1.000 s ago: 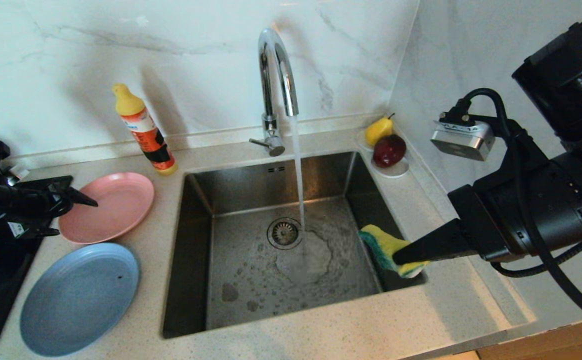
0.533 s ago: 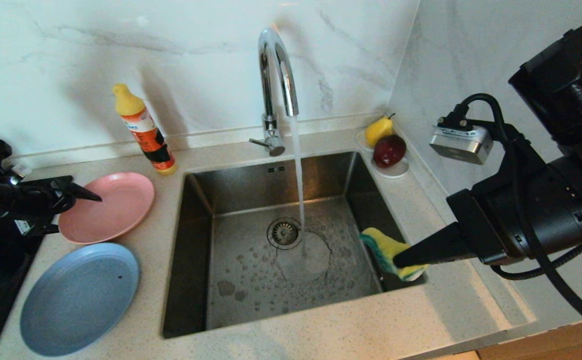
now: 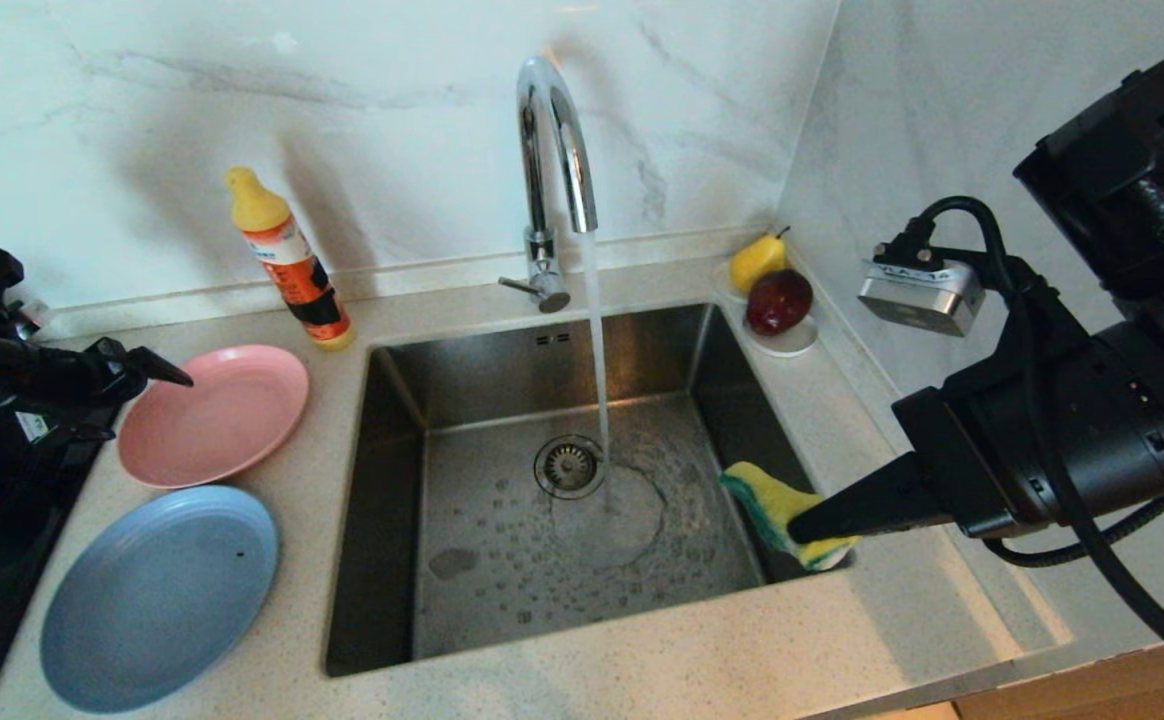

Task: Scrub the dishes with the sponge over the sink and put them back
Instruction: Wash the plate

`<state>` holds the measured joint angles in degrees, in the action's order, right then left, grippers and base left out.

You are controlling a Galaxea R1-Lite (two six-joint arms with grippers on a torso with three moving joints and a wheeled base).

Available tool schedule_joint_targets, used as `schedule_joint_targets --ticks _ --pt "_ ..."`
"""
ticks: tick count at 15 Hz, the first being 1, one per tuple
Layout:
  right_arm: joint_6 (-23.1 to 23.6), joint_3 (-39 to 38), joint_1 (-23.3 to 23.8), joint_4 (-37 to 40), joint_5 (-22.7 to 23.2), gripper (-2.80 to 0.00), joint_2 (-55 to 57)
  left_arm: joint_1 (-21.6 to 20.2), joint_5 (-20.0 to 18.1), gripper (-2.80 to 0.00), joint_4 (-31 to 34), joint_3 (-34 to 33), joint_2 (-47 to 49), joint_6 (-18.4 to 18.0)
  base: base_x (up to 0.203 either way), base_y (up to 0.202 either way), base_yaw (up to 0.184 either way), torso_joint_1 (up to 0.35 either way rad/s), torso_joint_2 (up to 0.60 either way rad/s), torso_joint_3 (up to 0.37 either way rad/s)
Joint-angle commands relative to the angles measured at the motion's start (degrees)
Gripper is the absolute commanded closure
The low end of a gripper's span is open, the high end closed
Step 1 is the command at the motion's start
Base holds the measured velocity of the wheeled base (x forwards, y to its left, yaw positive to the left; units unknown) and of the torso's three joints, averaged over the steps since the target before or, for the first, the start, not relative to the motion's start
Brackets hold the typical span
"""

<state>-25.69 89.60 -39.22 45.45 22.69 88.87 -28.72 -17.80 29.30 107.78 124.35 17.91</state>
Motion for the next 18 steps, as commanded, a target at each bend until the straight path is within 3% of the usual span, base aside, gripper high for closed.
schedule_joint_targets --ticks 1,18 --pt "-0.2 -0.3 0.0 0.3 0.2 0.0 -0.3 2.1 6.4 -2.8 1.4 2.2 1.4 -3.9 0.0 0.0 0.0 0.0 0.0 0.0" --pt "-0.2 -0.6 0.1 0.3 0.2 0.0 -0.6 3.5 7.7 -2.8 1.5 2.2 2.8 -4.5 0.0 0.0 0.0 0.0 0.0 0.0"
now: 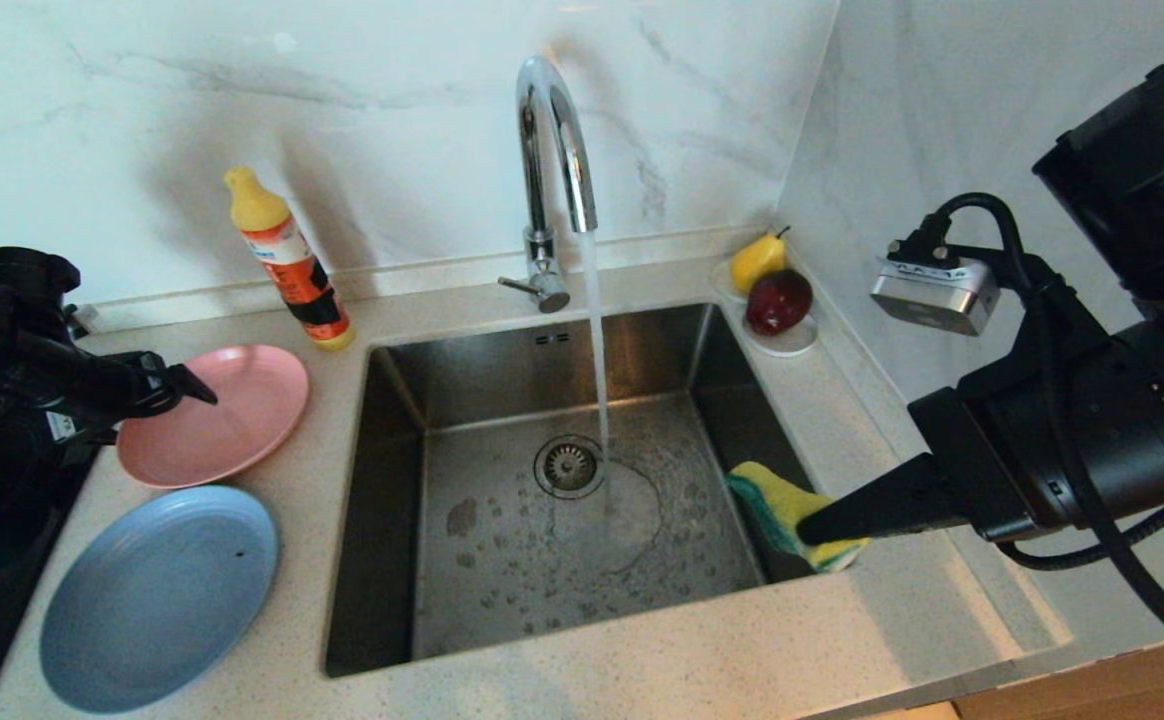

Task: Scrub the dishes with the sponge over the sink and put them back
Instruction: Wash the plate

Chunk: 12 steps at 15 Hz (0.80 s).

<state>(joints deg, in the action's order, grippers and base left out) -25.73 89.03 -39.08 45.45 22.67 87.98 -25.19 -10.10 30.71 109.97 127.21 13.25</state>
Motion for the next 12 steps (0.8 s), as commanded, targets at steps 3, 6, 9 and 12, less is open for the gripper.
schedule_joint_targets --ticks 3,6,9,12 --pt "-0.2 -0.1 0.0 0.2 0.2 0.0 0.5 0.0 0.2 -2.8 0.1 0.0 0.1 0.0 0.0 0.0 0.0 0.0 0.0 0.0" --pt "-0.1 -0.1 0.1 0.2 0.3 0.0 1.1 0.0 1.7 -2.8 0.1 -0.1 1.4 -0.3 0.0 0.0 0.0 0.0 0.0 0.0" --pt "-0.1 -0.8 0.1 -0.9 0.3 0.0 1.6 -0.2 2.3 0.0 -0.5 0.0 1.6 -0.2 0.0 0.0 0.0 0.0 0.0 0.0" --pt "-0.1 -2.1 0.1 -2.3 0.2 0.0 1.5 -0.4 2.2 0.0 -1.9 0.0 1.7 0.1 0.0 0.0 0.0 0.0 0.0 0.0"
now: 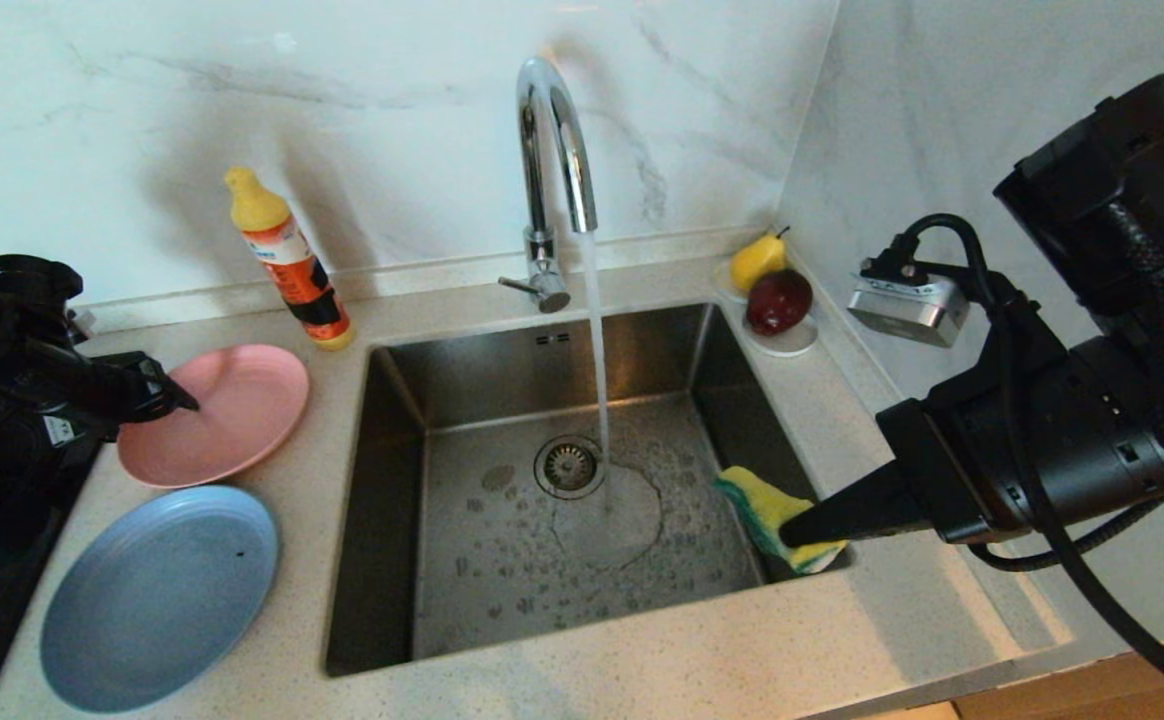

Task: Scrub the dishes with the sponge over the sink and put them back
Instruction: Wash the plate

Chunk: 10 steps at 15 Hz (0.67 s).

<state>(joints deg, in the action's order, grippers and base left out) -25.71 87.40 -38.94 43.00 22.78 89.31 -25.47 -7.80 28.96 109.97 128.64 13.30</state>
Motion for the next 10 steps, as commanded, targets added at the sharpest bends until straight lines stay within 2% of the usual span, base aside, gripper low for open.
schedule_joint_targets --ticks 1,5,10 --pt "-0.1 -0.6 0.1 0.1 0.2 0.0 0.3 -0.1 -0.1 0.0 -0.2 0.0 0.4 0.2 0.0 0.0 0.0 0.0 0.0 0.0" --pt "0.0 -1.3 0.2 -1.8 0.2 0.0 0.7 -0.7 0.1 0.0 -1.3 0.0 1.3 -0.2 0.0 0.0 0.0 0.0 0.0 0.0" --pt "-0.1 -1.4 0.2 -3.3 0.4 0.0 1.6 -4.9 0.0 0.0 -1.2 0.0 0.7 -1.6 0.0 0.0 0.0 0.0 0.0 0.0"
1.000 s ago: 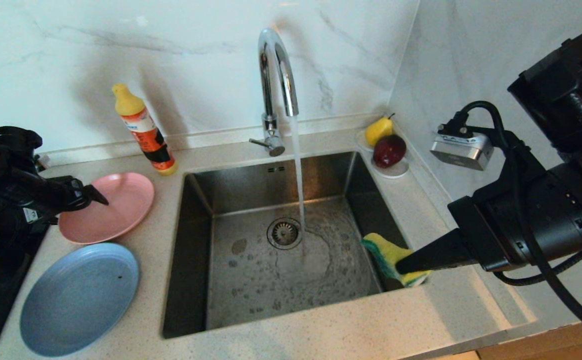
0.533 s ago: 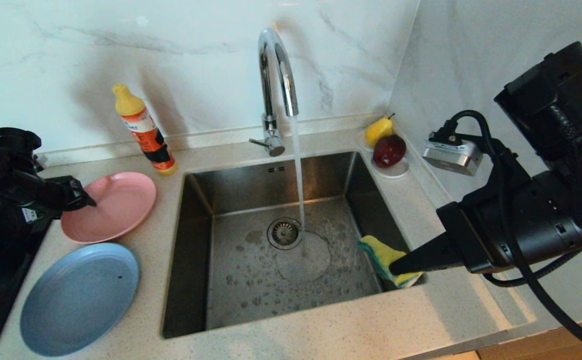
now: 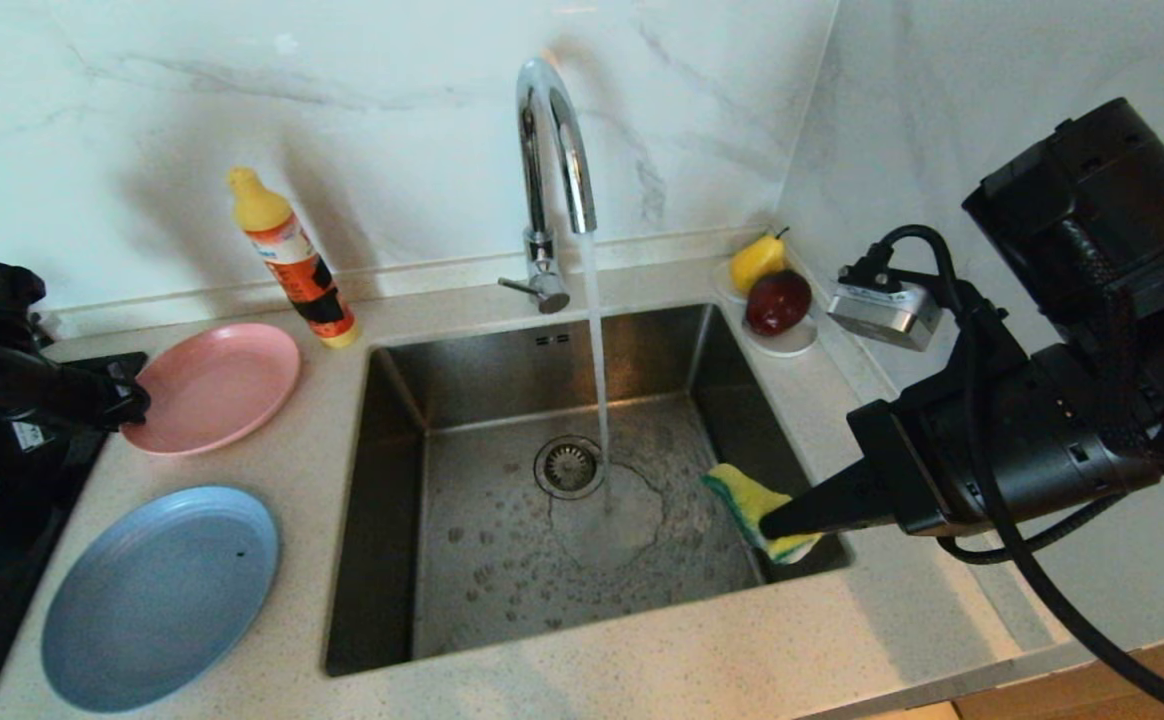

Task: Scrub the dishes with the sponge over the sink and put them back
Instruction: Wash the plate

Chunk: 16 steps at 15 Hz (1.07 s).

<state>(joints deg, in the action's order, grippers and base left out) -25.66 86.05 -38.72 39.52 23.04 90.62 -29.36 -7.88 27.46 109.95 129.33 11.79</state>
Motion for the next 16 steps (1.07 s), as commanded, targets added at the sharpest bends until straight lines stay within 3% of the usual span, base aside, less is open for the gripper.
schedule_joint_targets --ticks 1,9,16 --pt "-0.2 0.0 0.0 0.2 0.2 0.0 0.2 -1.7 0.0 0.0 0.4 0.0 -0.3 -0.2 0.0 0.0 0.0 0.0 0.0 0.0" --pt "-0.3 0.2 -0.1 0.2 0.1 0.0 0.5 -5.5 -1.2 0.0 0.2 -0.1 -3.9 -0.9 0.0 0.0 0.0 0.0 0.0 0.0" --pt "-0.3 0.0 -0.1 0.3 -0.1 0.0 0.2 -6.9 -5.2 0.0 0.8 -0.2 -13.0 2.6 0.0 0.0 0.0 0.0 0.0 0.0"
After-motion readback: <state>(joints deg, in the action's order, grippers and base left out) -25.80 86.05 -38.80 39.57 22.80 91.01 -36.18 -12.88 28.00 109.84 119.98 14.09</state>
